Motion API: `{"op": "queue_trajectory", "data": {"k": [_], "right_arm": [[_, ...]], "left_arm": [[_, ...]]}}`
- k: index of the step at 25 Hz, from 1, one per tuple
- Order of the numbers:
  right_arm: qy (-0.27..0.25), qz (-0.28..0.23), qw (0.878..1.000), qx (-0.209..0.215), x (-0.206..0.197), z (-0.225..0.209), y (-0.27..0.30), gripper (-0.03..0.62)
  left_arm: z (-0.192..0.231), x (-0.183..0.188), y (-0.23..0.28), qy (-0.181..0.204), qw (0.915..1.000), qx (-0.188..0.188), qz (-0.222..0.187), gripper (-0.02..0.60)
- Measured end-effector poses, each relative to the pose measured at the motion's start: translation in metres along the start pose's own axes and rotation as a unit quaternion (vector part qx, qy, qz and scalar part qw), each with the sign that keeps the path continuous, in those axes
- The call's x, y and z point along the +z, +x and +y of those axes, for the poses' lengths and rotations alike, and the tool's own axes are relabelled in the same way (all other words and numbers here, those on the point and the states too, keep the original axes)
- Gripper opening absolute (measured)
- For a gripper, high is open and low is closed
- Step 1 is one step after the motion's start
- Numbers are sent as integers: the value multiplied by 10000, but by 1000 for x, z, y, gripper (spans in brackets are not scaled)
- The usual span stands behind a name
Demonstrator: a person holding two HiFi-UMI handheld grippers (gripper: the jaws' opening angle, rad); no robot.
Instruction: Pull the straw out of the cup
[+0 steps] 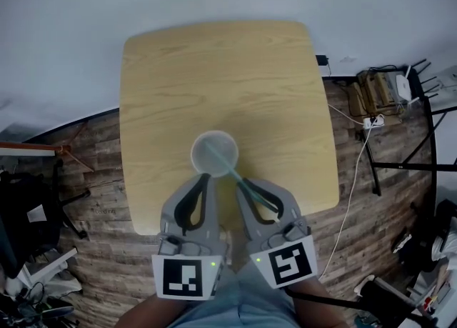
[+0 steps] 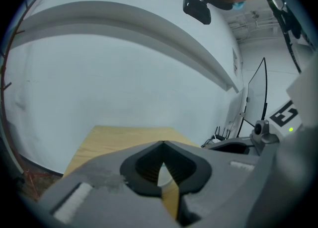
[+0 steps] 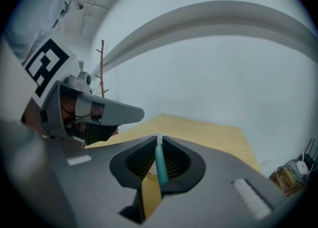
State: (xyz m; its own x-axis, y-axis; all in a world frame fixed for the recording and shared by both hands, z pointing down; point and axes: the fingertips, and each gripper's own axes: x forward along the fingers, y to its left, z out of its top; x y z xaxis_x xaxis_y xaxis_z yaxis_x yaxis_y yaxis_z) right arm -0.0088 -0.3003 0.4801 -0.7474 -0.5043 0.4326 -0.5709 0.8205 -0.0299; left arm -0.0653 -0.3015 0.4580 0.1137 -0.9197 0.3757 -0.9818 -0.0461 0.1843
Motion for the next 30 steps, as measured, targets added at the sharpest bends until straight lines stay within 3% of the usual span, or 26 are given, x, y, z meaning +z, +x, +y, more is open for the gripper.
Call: {"op": "queue_trajectory", "data": {"k": [17, 30], "right_arm": [[-30, -830, 9919, -962, 63, 12, -53, 40], [-222, -1705, 9718, -1612, 117, 43, -101, 40]], "left_arm": [[-16, 57, -47, 459, 9947, -554, -738, 20], [-32, 96, -97, 870, 9805, -1075, -1398, 20]]}}
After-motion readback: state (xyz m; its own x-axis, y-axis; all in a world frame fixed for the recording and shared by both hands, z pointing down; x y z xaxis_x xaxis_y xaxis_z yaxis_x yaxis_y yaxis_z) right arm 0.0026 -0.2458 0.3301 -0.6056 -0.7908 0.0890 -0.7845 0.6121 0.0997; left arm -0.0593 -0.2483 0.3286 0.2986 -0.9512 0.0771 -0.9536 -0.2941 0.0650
